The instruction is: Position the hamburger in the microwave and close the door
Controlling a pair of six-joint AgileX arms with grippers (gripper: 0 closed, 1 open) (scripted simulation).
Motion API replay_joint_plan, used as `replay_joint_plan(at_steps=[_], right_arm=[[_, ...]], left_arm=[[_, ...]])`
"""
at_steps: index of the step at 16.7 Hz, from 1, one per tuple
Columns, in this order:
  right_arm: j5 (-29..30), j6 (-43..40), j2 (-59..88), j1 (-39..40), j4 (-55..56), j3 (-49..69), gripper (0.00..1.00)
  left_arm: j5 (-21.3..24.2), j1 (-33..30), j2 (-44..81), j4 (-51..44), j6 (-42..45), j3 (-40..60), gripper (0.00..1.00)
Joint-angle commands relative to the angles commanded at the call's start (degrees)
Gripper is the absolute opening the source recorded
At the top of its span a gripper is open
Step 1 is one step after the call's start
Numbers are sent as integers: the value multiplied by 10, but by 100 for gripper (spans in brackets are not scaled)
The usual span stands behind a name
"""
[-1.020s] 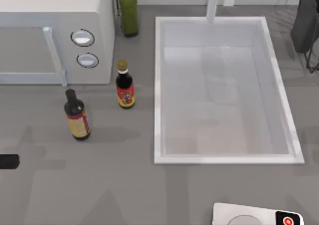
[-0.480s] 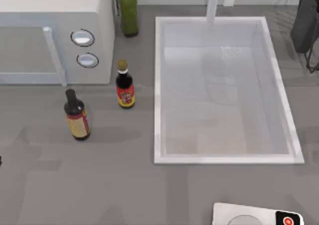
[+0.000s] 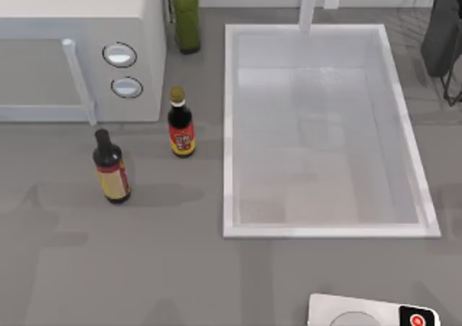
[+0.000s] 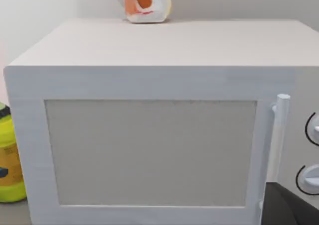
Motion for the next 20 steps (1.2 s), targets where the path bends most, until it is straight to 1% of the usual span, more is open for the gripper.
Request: replay_joint_plan(at_steps=[3,6,16,20], right_arm=[[0,0,0,0,0,0,100],[0,0,0,0,0,0,100],[0,0,0,0,0,0,100],[0,0,0,0,0,0,100]], left_arm=[[6,10,67,-12,12,43,0],[16,26,171,-30,30,111,0],[59,95,628,-108,112,410,0],[73,118,782,-133,139,510,0]])
